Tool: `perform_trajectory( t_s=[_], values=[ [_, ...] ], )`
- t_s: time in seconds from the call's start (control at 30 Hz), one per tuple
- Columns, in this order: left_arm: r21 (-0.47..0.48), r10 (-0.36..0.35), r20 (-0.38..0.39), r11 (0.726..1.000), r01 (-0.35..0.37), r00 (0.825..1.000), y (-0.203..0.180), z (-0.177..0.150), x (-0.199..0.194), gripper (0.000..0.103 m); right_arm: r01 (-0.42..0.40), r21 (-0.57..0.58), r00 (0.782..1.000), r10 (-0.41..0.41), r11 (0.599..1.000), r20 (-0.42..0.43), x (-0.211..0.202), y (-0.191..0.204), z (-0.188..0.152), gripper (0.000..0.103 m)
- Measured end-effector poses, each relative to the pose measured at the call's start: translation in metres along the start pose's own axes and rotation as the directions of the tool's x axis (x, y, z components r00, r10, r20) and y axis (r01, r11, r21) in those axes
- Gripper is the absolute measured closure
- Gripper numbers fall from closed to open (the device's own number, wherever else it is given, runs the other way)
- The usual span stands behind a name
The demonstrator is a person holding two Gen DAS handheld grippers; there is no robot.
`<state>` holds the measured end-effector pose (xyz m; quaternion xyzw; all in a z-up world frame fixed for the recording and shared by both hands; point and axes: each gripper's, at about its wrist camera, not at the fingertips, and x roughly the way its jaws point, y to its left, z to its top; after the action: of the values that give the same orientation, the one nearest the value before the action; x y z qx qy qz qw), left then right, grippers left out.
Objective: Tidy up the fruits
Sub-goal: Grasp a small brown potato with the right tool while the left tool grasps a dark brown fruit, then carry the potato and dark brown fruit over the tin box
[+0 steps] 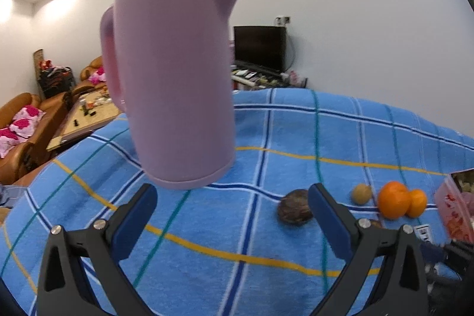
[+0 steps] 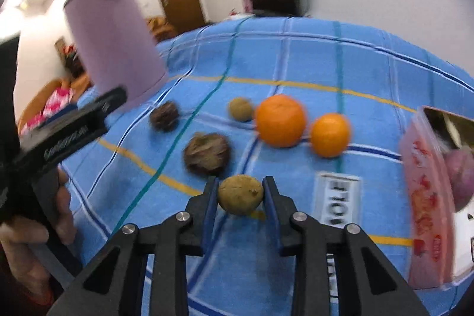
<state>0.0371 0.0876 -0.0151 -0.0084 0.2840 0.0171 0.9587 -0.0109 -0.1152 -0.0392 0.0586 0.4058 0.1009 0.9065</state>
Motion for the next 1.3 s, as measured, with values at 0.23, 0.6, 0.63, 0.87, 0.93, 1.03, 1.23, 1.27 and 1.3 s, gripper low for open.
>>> perform_trajectory(
  t_s=[0.23,0.6,0.63,0.87,0.93,1.03,1.23,1.27,1.3],
  values=[
    [0.088,-0.214,-0.055,0.972,0.218,0.975,-0.04,-0.007,-0.009,0.001,0.153,0.041,0.961,-0.159,0.987,0.228,-0.044,-0.023,0.009,0.071],
    [0.196,-0.211,-0.342,0.937,0.289,0.916,-0.106,-0.016,0.04,0.034,0.231,0.085,0.918,-0.247,0.969,0.312,-0.069,-0.044,0.015,0.071],
    [0.181,-0.216,-0.361,0.938,0.296,0.907,-0.106,-0.017,0.043,0.034,0.231,0.085,0.918,-0.246,0.969,0.31,-0.068,-0.044,0.016,0.071],
    [0.199,-0.233,-0.351,0.928,0.315,0.907,-0.109,-0.018,0.038,0.056,0.217,0.088,0.928,-0.233,0.972,0.29,-0.062,-0.044,0.015,0.071],
    [0.212,-0.224,-0.347,0.927,0.309,0.911,-0.11,-0.018,0.035,0.056,0.217,0.085,0.927,-0.233,0.972,0.294,-0.061,-0.043,0.015,0.071],
    [0.204,-0.223,-0.345,0.93,0.305,0.912,-0.109,-0.02,0.033,0.056,0.221,0.086,0.924,-0.237,0.971,0.299,-0.062,-0.043,0.014,0.071],
    [0.188,-0.185,-0.287,0.951,0.245,0.94,-0.11,-0.023,0.012,0.056,0.224,0.087,0.916,-0.241,0.971,0.32,-0.066,-0.042,0.014,0.071],
    [0.185,-0.185,-0.271,0.953,0.239,0.945,-0.111,-0.021,0.007,0.056,0.222,0.082,0.916,-0.236,0.972,0.324,-0.067,-0.041,0.014,0.071],
    [0.184,-0.183,-0.249,0.955,0.231,0.951,-0.113,-0.017,0.0,0.056,0.216,0.076,0.916,-0.229,0.974,0.33,-0.068,-0.04,0.013,0.071]
  ],
)
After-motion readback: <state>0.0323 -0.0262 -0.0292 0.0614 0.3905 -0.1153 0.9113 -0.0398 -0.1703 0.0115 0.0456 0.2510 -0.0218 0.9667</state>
